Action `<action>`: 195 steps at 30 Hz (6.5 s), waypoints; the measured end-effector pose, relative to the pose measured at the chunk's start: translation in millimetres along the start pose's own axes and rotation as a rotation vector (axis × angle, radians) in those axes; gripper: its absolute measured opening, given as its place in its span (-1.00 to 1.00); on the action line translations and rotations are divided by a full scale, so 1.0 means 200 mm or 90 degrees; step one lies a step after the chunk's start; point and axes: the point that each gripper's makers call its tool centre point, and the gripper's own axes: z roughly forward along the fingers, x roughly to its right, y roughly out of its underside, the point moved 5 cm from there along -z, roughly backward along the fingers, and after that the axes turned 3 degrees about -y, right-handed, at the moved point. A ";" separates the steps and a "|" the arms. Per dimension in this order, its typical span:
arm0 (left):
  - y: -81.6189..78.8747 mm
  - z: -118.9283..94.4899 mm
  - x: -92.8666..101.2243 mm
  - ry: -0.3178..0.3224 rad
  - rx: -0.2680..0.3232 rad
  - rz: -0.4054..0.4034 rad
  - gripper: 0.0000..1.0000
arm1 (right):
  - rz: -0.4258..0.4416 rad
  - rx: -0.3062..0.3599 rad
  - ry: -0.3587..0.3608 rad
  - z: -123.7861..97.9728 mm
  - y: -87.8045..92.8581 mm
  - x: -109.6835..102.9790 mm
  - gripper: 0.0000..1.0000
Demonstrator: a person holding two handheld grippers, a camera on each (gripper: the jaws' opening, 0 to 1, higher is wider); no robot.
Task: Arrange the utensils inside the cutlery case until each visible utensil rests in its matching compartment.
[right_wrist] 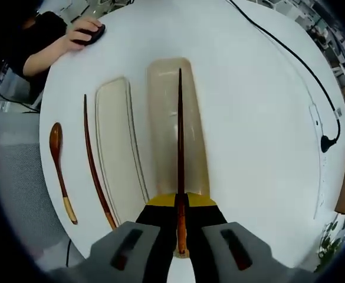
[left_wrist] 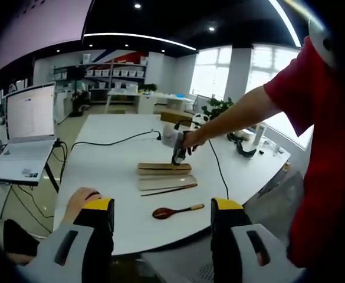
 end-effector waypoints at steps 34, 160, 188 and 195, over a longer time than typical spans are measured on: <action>-0.06 -0.05 0.04 0.012 0.035 0.029 0.35 | 0.020 0.070 0.031 -0.19 0.00 -0.03 -0.84; -0.03 -0.09 -0.03 0.054 0.065 -0.003 0.52 | -0.008 0.212 0.050 -0.21 0.15 -0.69 -0.74; -0.03 -0.11 -0.06 0.033 0.057 0.007 0.50 | -0.057 0.131 0.022 -0.04 0.11 -0.61 -0.82; -0.03 -0.11 -0.07 0.027 0.056 0.008 0.49 | -0.071 0.118 0.017 -0.01 0.10 -0.60 -0.76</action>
